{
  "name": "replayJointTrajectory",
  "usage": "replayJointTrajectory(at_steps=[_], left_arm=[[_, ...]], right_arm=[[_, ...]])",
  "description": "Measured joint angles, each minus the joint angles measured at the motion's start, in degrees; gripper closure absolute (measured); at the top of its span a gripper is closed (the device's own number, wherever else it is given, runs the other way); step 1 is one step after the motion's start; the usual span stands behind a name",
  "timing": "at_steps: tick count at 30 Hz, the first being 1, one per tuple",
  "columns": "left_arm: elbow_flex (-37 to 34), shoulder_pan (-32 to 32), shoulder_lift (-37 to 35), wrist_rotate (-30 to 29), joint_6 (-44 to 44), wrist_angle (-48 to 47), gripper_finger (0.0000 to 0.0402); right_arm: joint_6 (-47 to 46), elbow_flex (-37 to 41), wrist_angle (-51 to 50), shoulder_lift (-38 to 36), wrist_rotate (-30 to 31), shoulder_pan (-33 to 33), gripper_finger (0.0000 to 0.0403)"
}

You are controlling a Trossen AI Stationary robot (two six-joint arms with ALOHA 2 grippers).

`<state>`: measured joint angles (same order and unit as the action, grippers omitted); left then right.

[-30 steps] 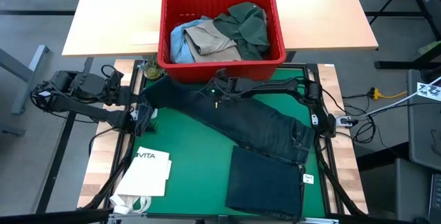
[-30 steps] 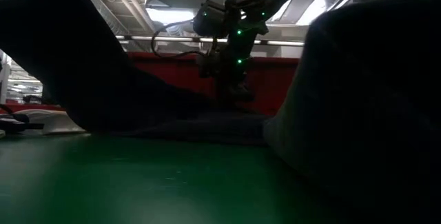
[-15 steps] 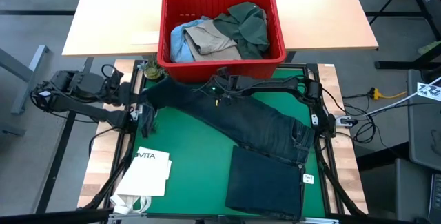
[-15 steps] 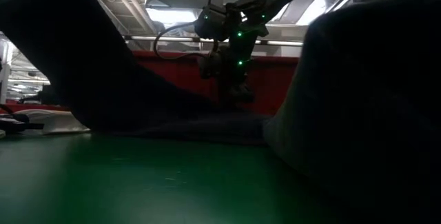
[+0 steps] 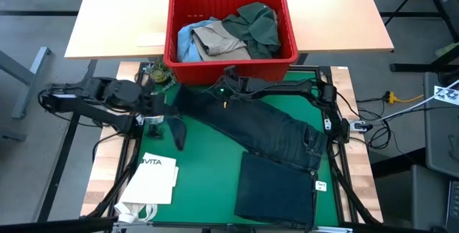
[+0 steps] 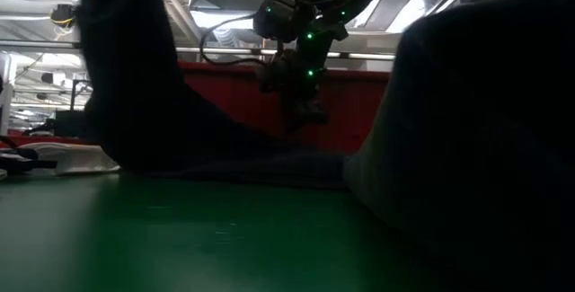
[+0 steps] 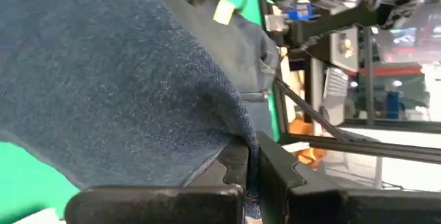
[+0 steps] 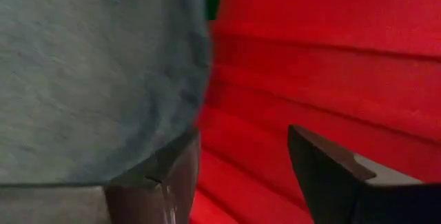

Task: Fold Laundry from Bin
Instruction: Fold the dark blue pants

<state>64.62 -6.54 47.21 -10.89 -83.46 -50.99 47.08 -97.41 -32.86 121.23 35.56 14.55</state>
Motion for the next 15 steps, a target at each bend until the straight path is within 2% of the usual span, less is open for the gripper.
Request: replayJointTrajectory(at_steps=[3, 7, 9, 15], left_arm=[[0.0, 0.0, 3.6, 0.1, 0.0, 4.0, 0.0392], [0.0, 0.0, 7.8, 0.2, 0.0, 8.0, 0.0392], [0.0, 0.0, 9.3, 2.0, 0.0, 8.9, 0.0392], [-0.1, 0.0, 9.9, 6.4, 1.3, 8.8, 0.0392]], right_arm=[[1.0, 0.0, -0.5, 0.0, 2.2, 0.0, 0.0185], [1.4, -0.1, -2.3, -0.2, 1.4, -0.1, 0.0185], [1.3, -0.1, -3.9, -0.7, -1.6, -0.3, 0.0185], [0.9, 0.0, -5.0, -3.5, -16.9, -1.8, 0.0185]])
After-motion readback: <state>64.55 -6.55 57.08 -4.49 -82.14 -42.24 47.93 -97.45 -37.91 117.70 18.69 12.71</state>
